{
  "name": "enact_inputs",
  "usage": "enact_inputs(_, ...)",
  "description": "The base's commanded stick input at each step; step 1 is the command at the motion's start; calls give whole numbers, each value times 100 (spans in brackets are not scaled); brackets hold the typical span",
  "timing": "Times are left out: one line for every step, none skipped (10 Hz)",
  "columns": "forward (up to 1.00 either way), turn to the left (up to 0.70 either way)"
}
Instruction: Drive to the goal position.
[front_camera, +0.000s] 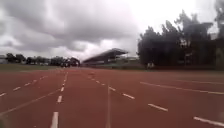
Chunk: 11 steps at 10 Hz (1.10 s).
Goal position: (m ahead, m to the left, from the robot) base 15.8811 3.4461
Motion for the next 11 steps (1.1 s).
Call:
enact_inputs(70, 0)
enact_inputs(70, 0)
enact_inputs(70, 0)
enact_inputs(70, 0)
enact_inputs(70, 0)
enact_inputs(70, 0)
enact_inputs(70, 0)
enact_inputs(70, 0)
enact_inputs(70, 0)
enact_inputs(70, 0)
enact_inputs(70, 0)
